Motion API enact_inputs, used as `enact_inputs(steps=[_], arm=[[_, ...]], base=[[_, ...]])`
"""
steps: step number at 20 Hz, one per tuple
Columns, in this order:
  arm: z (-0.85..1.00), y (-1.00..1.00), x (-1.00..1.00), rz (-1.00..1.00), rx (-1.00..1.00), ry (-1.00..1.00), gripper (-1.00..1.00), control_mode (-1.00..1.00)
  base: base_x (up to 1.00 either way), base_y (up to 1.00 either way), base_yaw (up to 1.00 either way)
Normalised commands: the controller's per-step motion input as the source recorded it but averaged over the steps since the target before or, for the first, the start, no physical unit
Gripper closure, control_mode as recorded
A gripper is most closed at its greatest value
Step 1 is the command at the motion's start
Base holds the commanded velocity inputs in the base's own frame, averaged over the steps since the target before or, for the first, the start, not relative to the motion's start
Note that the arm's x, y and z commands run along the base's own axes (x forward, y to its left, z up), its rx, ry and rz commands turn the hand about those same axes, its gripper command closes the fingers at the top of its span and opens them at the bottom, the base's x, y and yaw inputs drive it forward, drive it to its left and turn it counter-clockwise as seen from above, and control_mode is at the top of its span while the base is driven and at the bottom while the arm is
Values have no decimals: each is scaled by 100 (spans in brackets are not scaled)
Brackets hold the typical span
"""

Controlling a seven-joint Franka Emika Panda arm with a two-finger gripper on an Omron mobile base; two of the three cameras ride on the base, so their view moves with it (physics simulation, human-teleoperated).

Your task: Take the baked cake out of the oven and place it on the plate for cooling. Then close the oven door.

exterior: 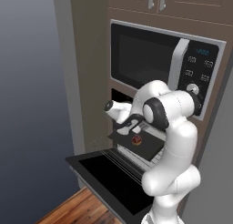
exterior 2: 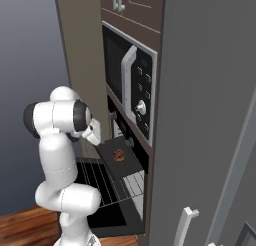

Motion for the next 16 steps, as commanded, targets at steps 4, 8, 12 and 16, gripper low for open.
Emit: enact_inputs(steps=[4,8,12,16], arm=[[-61,1,-8,-18,4,-15,-100,-100],[-54,17,-19,-19,0,-21,-100,-100],[-46,34,-31,-20,0,-25,-100,-100],[-48,26,-44,-17,0,-18,-100,-100]], base=[[0,0,0],[0,0,0],[0,0,0],[0,0,0]])
